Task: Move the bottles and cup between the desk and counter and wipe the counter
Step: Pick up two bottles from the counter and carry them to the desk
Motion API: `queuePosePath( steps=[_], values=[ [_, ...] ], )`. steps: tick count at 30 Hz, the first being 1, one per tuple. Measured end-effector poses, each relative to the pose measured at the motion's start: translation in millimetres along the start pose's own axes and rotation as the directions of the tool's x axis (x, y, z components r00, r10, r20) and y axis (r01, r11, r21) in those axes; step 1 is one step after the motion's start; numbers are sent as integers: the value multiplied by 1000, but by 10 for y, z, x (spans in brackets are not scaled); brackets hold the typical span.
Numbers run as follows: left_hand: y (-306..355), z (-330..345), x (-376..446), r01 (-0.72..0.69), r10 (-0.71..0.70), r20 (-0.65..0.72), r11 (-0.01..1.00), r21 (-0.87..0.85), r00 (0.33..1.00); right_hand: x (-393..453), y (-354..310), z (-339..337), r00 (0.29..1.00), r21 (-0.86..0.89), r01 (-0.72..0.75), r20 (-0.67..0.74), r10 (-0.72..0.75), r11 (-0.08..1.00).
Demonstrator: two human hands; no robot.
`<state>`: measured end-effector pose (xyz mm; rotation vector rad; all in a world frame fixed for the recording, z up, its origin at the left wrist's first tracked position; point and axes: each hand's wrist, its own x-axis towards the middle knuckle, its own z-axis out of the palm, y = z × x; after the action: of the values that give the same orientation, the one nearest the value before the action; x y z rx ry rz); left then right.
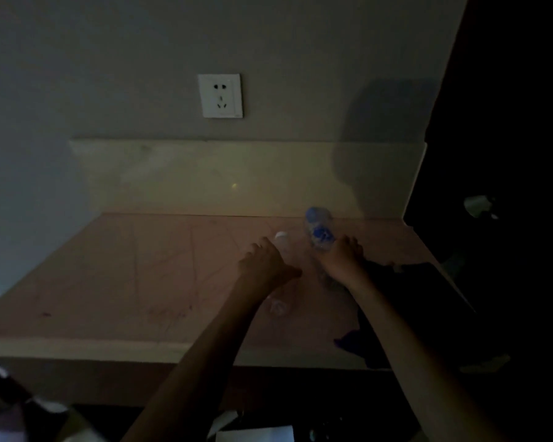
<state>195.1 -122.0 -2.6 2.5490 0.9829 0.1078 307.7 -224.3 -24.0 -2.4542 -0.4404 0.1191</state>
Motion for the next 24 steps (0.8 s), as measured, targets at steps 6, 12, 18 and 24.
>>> queuePosePath(
  steps=[6, 12, 18, 24],
  values=[
    [-555, -312, -201, 85, -126, -109, 944, -319, 986, -165, -161, 84, 995, 241, 91, 7, -95, 966],
    [-1576, -610, -1049, -119, -255, -303, 552, -825, 918, -887, -832, 544, 892, 790, 26, 258, -371, 612],
    [-2633, -696, -2008, -217, -536, -400, 372, -902, 743, -1790, -1720, 1218, 637, 829, -121, 487, -597, 546],
    [-3785, -586, -3058, -197, -762, -412, 363, -911, 500, -2914, -2316, 2176, 271, 784, -23, 602, -751, 620]
  ],
)
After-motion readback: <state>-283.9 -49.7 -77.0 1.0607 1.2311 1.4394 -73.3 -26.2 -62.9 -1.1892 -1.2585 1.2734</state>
